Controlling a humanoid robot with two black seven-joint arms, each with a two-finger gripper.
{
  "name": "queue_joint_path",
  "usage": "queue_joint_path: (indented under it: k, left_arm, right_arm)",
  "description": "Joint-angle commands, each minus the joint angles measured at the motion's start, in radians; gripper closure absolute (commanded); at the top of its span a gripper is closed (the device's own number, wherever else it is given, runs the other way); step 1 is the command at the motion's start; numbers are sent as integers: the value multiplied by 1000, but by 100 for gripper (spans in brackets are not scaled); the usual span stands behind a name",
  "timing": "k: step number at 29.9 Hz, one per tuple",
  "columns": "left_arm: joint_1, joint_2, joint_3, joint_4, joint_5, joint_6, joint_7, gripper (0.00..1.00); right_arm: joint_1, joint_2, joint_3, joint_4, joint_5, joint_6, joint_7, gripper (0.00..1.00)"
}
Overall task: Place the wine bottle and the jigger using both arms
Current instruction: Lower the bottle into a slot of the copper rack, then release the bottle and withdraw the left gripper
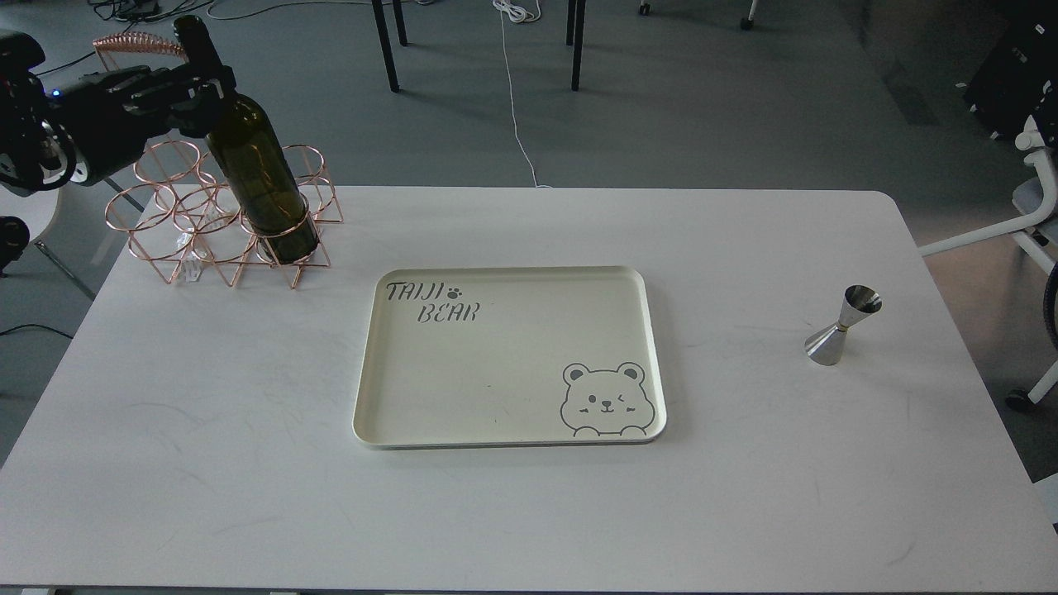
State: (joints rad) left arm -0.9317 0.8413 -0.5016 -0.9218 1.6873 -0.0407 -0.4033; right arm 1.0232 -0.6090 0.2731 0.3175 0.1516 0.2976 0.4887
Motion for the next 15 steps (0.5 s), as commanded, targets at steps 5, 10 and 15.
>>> queue_joint_path:
  k: [5, 10, 15]
  left_arm:
    - [2, -1, 0, 0, 0, 1, 0, 76]
    - [2, -1, 0, 0, -1, 1, 0, 63]
    - [2, -2, 0, 0, -3, 2, 1, 47]
  right_arm:
    - [-2, 0, 0, 0, 0, 0, 0, 3]
    - [-2, 0, 0, 0, 0, 0, 0, 3]
    - [-2, 0, 0, 0, 0, 0, 0, 3]
